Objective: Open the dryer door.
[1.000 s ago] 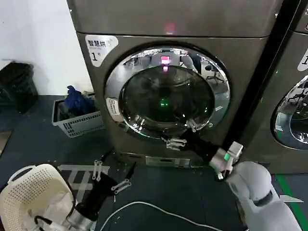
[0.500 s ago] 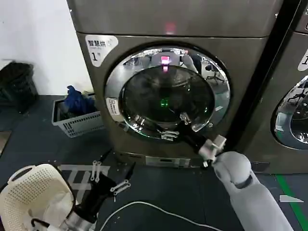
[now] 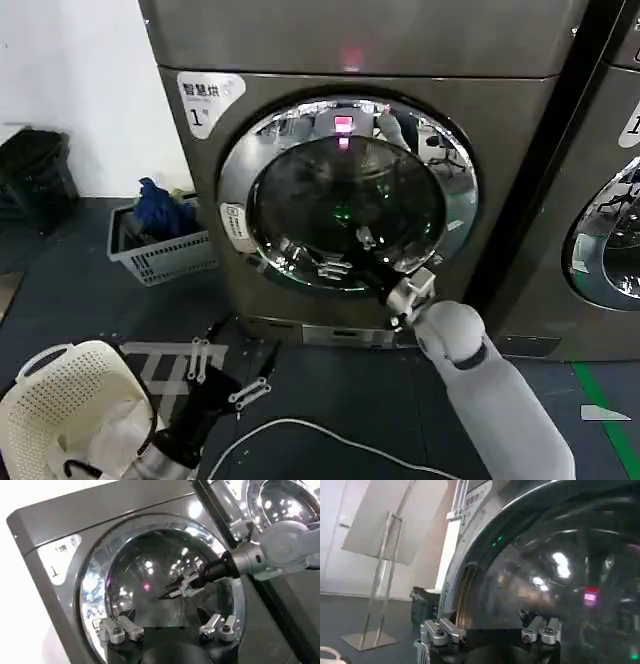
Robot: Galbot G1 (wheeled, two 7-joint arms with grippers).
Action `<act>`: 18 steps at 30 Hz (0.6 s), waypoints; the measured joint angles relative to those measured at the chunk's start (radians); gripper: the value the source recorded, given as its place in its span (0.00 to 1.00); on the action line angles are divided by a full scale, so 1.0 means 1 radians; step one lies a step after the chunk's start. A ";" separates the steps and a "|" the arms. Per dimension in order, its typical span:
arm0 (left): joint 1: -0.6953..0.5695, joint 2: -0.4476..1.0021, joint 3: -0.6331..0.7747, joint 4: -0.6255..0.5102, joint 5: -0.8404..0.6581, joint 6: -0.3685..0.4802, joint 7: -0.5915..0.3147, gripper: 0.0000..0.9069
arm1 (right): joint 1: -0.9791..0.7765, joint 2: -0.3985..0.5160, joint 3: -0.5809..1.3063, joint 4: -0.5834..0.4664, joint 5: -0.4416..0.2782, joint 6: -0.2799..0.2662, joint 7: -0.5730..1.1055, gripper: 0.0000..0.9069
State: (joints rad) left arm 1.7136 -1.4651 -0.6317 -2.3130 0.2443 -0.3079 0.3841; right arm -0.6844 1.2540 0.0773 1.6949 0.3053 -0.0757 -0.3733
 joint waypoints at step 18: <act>0.019 -0.004 -0.014 -0.008 0.001 -0.009 0.002 1.00 | 0.101 0.109 -0.056 -0.131 -0.057 0.015 -0.007 1.00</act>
State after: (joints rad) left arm 1.7321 -1.4694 -0.6452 -2.3213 0.2451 -0.3169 0.3862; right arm -0.5832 1.3629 0.0212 1.5640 0.2479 -0.0611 -0.3806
